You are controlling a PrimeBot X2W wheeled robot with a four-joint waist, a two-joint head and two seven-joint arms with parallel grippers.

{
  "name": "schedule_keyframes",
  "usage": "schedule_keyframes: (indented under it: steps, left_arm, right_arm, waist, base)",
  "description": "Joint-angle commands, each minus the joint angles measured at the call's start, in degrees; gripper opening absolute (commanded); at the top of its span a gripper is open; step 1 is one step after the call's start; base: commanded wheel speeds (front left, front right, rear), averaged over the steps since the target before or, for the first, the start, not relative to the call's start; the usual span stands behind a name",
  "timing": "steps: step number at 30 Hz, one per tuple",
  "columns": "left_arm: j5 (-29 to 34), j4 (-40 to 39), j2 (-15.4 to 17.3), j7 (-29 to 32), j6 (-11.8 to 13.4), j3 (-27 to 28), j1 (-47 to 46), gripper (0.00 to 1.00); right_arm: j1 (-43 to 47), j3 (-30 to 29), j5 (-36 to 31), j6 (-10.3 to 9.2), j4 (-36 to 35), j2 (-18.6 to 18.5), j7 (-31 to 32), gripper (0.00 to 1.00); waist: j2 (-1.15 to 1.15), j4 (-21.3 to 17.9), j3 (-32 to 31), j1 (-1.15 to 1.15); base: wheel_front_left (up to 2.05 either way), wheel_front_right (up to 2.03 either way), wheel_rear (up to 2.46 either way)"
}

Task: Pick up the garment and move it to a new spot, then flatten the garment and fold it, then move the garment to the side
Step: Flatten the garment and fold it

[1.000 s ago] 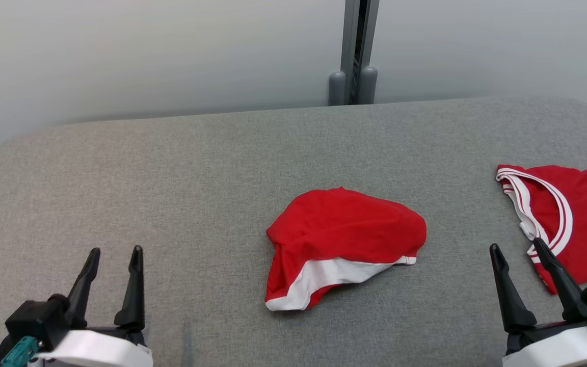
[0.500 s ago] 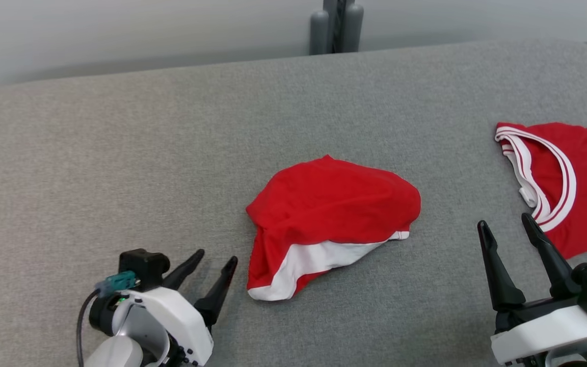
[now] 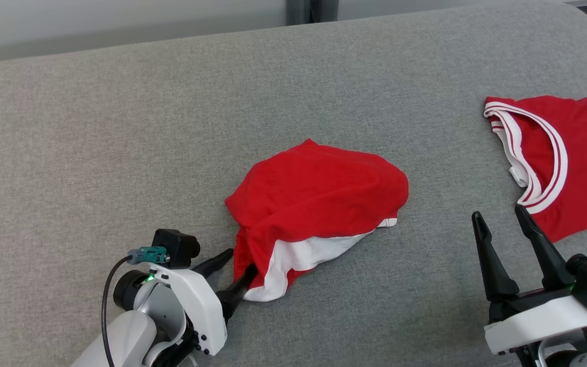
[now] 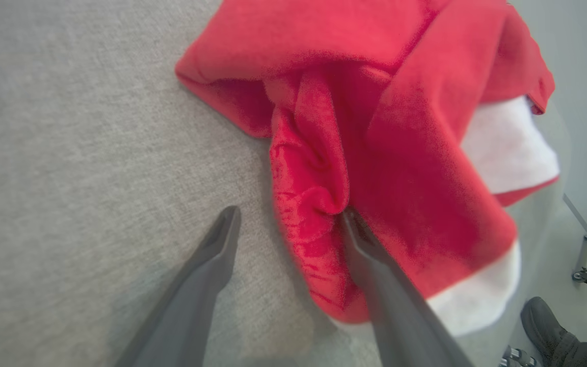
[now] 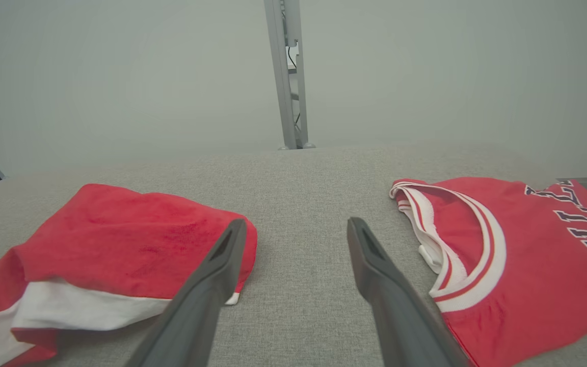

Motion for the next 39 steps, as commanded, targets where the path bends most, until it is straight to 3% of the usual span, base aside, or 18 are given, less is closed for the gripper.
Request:
schedule_keyframes:
  steps: [1, 2, 7, 13, 20, 25, 29, 33, 34, 35, 36, 37, 39]
  left_arm:
    - [0.16, 1.03, -0.03, 0.41, -0.32, -1.21, -0.04, 0.22]
    - [0.12, 1.19, -0.1, 0.19, -0.43, -1.52, -0.12, 0.0]
    - [1.71, 0.13, 0.9, -6.38, 1.39, 1.27, -1.54, 0.0]
    - [2.34, -7.91, 3.69, -13.5, 7.54, 7.66, 0.8, 0.0]
    - [-0.6, -22.98, 7.54, -13.34, 14.48, 13.96, 7.77, 0.0]
    - [-1.72, -29.77, 9.24, -9.39, 18.16, 13.93, 13.22, 0.0]
    - [-2.06, -26.23, 8.45, -8.94, 17.11, 12.87, 11.96, 0.0]
    - [-2.86, -17.58, 7.16, -10.45, 14.89, 12.99, 9.11, 0.0]
    - [-2.93, -15.3, 6.86, -10.92, 14.29, 12.98, 8.62, 0.09]
    - [-3.28, -13.31, 6.29, -11.63, 13.74, 13.16, 7.86, 0.38]
    - [-3.05, -11.34, 6.2, -12.35, 13.41, 13.3, 7.2, 0.89]
    - [-2.75, -9.42, 6.18, -13.08, 13.14, 13.44, 6.74, 1.0]
    - [-2.44, -6.72, 5.76, -14.69, 12.67, 13.66, 6.13, 1.0]
  right_arm:
    - [-0.64, -0.04, 0.22, -0.02, 0.19, -0.07, -0.6, 1.0]
    - [-0.76, -0.1, 0.3, -0.02, 0.33, -0.05, -0.69, 1.0]
    - [-0.48, -0.59, 0.54, -0.02, 0.76, 0.05, -1.14, 1.0]
    - [0.48, -1.8, 0.46, -0.02, 0.99, 0.19, -1.18, 1.0]
    - [0.99, -1.78, 1.05, -0.02, 1.3, 0.28, -0.69, 1.0]
    - [0.78, -1.78, 1.05, -0.02, 0.99, 0.28, -0.21, 1.0]
    - [-0.37, -1.04, 1.17, -0.02, 1.0, 0.32, -0.16, 1.0]
    - [-1.06, -0.31, 1.39, -0.02, 1.56, 0.32, -0.18, 1.0]
    - [-1.14, -0.26, 1.4, -0.02, 1.69, 0.32, -0.15, 1.0]
    - [-1.21, -0.32, 1.38, -0.02, 1.74, 0.31, -0.24, 1.0]
    - [-1.15, -0.37, 1.36, -0.02, 1.79, 0.32, -0.32, 1.0]
    - [-1.08, -0.47, 1.34, -0.02, 1.86, 0.31, -0.38, 1.0]
    - [-0.87, -0.79, 1.08, -0.02, 1.83, 0.33, -0.6, 1.0]
  waist:
    - [0.0, -0.29, 0.06, 0.0]
    - [0.0, -0.44, 0.06, 0.0]
    - [0.0, -0.64, -0.21, 0.0]
    - [0.0, 0.81, -1.61, 0.0]
    - [0.0, 2.82, -2.78, 0.0]
    - [0.0, 3.39, -2.12, 0.0]
    - [0.0, 2.85, -1.0, 0.0]
    - [0.0, 1.56, -0.52, 0.0]
    - [0.0, 1.19, -0.49, 0.0]
    - [0.0, 0.87, -0.52, 0.0]
    - [0.0, 0.6, -0.62, 0.0]
    - [0.0, 0.34, -0.71, 0.0]
    - [0.0, 0.11, -0.91, 0.0]
  base:
    - [0.0, 0.0, 0.0]
    - [0.0, 0.0, 0.0]
    - [0.0, 0.0, 0.0]
    - [0.0, 0.0, 0.0]
    - [0.0, 0.0, 0.0]
    - [0.0, 0.0, 0.0]
    - [0.0, 0.0, 0.0]
    - [0.0, 0.0, 0.0]
    - [0.0, 0.0, 0.0]
    - [0.0, 0.0, 0.0]
    - [0.0, 0.0, 0.0]
    - [0.0, 0.0, 0.0]
    - [0.0, 0.0, 0.0]
